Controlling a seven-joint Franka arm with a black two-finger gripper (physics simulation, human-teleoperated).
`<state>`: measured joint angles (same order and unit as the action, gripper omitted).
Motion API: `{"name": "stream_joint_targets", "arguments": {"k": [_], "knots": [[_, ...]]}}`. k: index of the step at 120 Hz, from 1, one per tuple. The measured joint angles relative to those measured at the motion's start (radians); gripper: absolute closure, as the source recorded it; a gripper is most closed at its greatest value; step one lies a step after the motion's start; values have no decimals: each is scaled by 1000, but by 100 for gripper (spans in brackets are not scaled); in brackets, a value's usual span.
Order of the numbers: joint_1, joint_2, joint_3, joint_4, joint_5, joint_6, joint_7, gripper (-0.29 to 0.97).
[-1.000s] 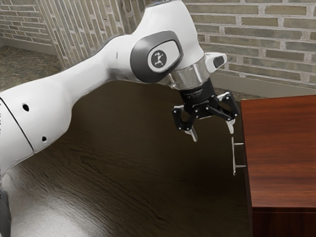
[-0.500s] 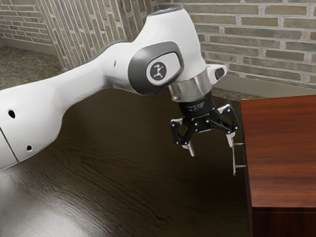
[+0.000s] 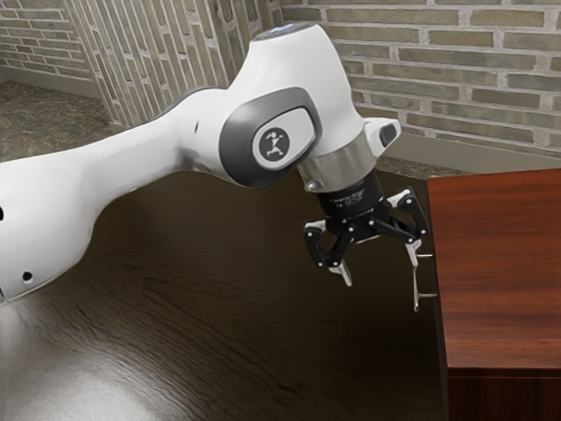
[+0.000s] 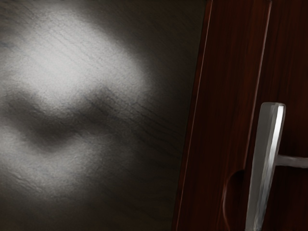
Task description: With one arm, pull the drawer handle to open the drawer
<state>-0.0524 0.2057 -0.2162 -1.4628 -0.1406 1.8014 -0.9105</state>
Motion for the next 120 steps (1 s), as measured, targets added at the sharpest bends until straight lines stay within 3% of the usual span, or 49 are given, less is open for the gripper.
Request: {"name": "stream_joint_targets", "arguments": {"k": [58, 120], "knots": [[-4, -20, 0, -87, -59, 94, 29, 14], [23, -112, 15, -212, -67, 108, 72, 15]]}}
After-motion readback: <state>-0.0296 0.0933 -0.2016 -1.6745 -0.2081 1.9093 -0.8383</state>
